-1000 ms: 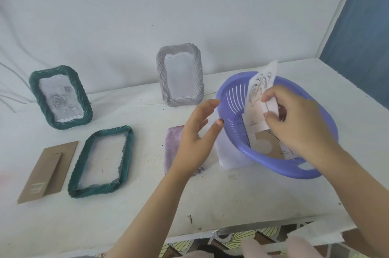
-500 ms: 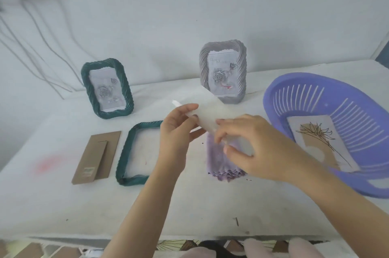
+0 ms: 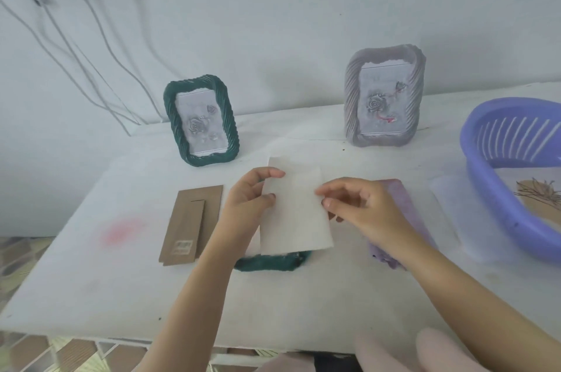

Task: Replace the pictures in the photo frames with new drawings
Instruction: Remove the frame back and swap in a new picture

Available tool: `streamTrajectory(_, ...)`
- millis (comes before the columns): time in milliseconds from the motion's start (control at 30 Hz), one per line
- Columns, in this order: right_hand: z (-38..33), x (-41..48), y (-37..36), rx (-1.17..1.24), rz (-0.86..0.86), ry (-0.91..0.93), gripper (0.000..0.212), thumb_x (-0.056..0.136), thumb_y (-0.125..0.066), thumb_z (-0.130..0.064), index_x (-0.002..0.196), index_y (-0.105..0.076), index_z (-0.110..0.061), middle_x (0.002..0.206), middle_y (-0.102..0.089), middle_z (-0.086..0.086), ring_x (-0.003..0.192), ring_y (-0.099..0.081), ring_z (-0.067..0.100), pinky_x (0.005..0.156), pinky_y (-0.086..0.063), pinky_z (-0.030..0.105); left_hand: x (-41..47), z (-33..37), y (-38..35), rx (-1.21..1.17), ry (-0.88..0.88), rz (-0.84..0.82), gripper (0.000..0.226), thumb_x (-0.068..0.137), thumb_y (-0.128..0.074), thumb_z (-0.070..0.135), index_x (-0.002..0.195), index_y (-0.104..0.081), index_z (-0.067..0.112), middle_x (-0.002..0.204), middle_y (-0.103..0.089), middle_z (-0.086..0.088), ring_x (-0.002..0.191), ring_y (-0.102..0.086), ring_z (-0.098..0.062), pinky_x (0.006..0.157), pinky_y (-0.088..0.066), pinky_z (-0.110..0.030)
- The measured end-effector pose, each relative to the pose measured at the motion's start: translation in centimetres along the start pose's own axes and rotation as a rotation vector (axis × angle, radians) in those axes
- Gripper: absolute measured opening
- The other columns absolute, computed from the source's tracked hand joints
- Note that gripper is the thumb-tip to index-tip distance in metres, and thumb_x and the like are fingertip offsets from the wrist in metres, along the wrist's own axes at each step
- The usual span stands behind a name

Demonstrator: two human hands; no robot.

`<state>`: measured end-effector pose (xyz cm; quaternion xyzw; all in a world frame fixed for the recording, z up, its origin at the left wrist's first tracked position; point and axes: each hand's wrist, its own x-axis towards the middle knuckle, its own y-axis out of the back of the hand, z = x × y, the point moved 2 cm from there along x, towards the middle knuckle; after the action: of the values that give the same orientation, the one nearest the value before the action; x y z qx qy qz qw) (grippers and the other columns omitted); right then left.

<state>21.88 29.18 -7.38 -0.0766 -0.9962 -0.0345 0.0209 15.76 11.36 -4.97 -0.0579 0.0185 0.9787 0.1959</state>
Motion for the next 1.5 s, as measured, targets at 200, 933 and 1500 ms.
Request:
streamTrajectory(200, 0.9, 1.8, -2.8, 0.023, 0.043, -0.082, 0.029, 0.077, -0.067, 0.005, 0.081, -0.07, -0.023, 0.074, -0.059, 0.003, 0.064, -0.057, 0.017, 0.061, -0.051, 0.027, 0.7, -1.2, 3.2, 0.127, 0.019, -0.032, 0.055, 0.088, -0.046, -0.011, 0.122, -0.047, 0.032, 0.098, -0.069, -0.005, 0.079, -0.067, -0.016, 0.068, -0.056, -0.03)
streamTrajectory(933, 2.5, 1.8, -7.5, -0.839, 0.178, -0.016, 0.036, 0.085, -0.057, -0.023, 0.121, -0.054, -0.023, 0.115, -0.06, -0.003, 0.107, -0.054, 0.018, 0.084, -0.045, 0.029, 1.0, -4.7, 7.0, 1.074, -0.184, 0.279, 0.045, 0.076, -0.064, 0.05, 0.117, -0.057, 0.033, 0.103, -0.065, 0.016, 0.108, -0.048, -0.014, 0.081, -0.018, -0.022)
streamTrajectory(1500, 3.3, 1.7, -7.4, -0.722, 0.208, -0.021, 0.039, 0.08, -0.061, -0.016, 0.119, -0.056, -0.022, 0.113, -0.061, -0.006, 0.067, -0.039, -0.002, 0.075, -0.032, 0.016, 0.1, -4.9, 6.5, 1.143, -0.209, 0.205, 0.046, 0.084, -0.058, 0.049, 0.126, -0.054, 0.032, 0.12, -0.06, 0.001, 0.127, -0.039, -0.016, 0.097, -0.016, -0.026)
